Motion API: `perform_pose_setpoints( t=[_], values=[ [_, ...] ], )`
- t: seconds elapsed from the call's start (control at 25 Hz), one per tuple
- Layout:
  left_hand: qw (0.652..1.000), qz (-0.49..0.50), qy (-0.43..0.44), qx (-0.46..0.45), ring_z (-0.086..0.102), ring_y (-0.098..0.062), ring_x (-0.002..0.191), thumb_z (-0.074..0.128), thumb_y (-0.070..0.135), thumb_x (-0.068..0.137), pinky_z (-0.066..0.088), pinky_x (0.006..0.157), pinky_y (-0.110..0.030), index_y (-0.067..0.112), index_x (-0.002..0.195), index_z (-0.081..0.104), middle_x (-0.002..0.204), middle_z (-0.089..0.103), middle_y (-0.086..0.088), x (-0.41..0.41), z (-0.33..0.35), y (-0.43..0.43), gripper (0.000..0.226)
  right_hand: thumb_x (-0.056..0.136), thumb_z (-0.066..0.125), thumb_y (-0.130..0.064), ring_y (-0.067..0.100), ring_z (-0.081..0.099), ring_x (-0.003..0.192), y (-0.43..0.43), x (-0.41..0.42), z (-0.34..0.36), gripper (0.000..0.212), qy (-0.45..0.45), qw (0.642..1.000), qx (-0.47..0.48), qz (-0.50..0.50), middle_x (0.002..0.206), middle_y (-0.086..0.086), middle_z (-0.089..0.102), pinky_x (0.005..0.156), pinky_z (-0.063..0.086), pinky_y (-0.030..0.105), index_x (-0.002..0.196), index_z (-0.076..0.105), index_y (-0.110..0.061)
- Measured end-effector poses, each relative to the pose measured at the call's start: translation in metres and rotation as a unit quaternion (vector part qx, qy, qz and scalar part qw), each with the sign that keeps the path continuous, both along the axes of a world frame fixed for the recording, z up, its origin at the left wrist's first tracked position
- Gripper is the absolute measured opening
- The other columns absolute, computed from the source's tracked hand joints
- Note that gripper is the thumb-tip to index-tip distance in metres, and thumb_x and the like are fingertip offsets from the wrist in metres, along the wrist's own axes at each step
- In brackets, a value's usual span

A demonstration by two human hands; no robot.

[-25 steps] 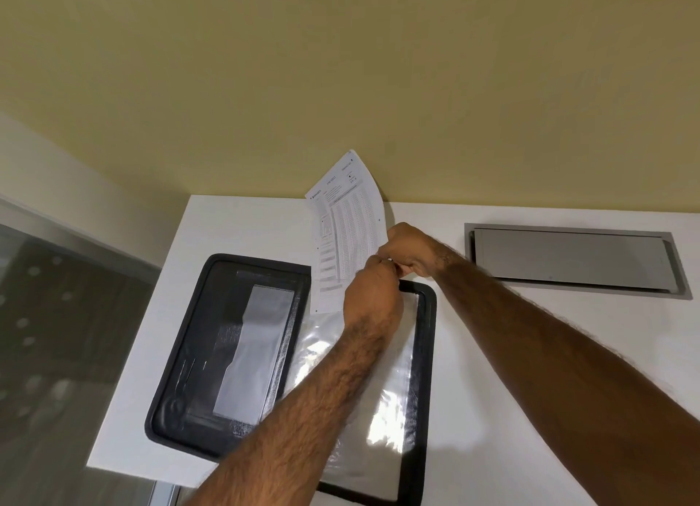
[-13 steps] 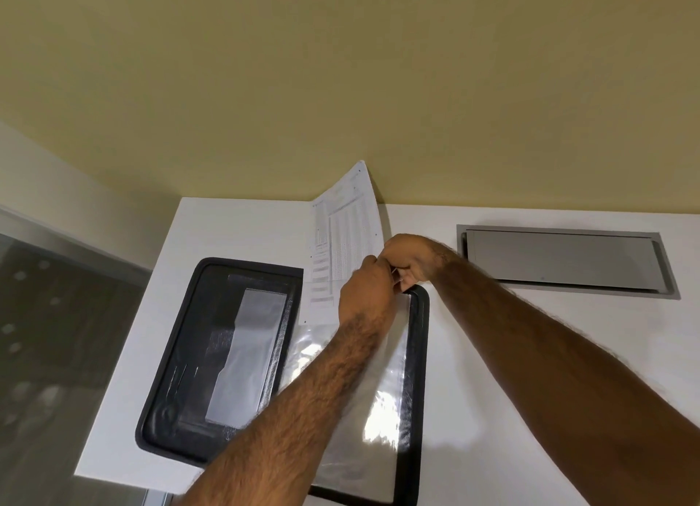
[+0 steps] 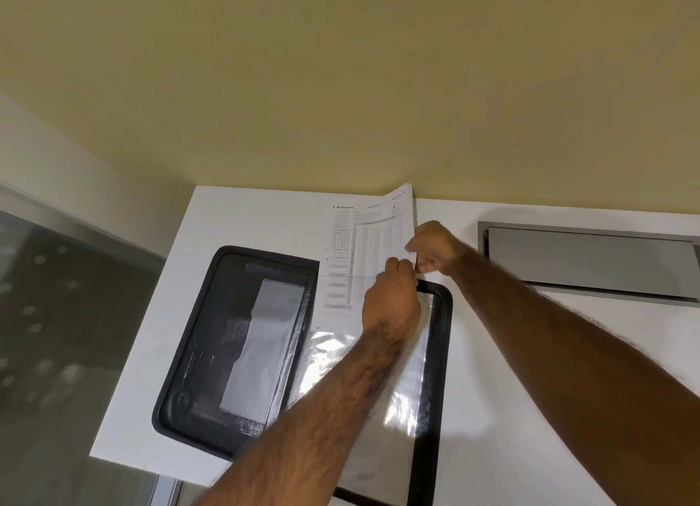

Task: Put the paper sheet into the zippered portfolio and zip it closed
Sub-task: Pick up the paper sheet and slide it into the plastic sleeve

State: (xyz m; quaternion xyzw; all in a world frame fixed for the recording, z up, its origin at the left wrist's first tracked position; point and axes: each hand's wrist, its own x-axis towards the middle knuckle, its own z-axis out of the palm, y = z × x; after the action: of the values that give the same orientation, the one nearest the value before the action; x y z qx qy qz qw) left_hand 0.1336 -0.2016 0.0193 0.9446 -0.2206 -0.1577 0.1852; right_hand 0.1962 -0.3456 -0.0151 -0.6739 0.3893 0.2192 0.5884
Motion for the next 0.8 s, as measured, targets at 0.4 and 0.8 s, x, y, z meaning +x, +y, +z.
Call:
perform_pose_setpoints(
  t=[0.4,0.8],
  values=[
    [1.0,-0.006,-0.01,-0.016,0.057,-0.018,0.081,0.054,0.014,0.098,0.04,0.063,-0.028,0.012,0.11,0.057,0.102,0.057,-0.004,-0.001,-0.007,-0.008,0.014,0.092,0.059,-0.003,0.03,0.069,0.095,0.002,-0.004,-0.002,0.034,-0.057,0.998,0.03,0.007,0.114,0.013,0.069,0.062,0.057,0.036,0.125,0.059,-0.009],
    [1.0,-0.007,-0.009,-0.014,0.061,-0.024,0.092,0.051,0.011,0.098,0.044,0.071,-0.031,0.009,0.118,0.056,0.109,0.058,-0.008,0.013,-0.007,-0.017,0.021,0.08,0.061,0.011,0.024,0.062,0.083,-0.012,-0.008,-0.003,0.051,-0.128,0.983,-0.034,0.129,0.113,0.02,0.061,0.05,0.052,0.031,0.12,0.051,-0.018]
  ],
)
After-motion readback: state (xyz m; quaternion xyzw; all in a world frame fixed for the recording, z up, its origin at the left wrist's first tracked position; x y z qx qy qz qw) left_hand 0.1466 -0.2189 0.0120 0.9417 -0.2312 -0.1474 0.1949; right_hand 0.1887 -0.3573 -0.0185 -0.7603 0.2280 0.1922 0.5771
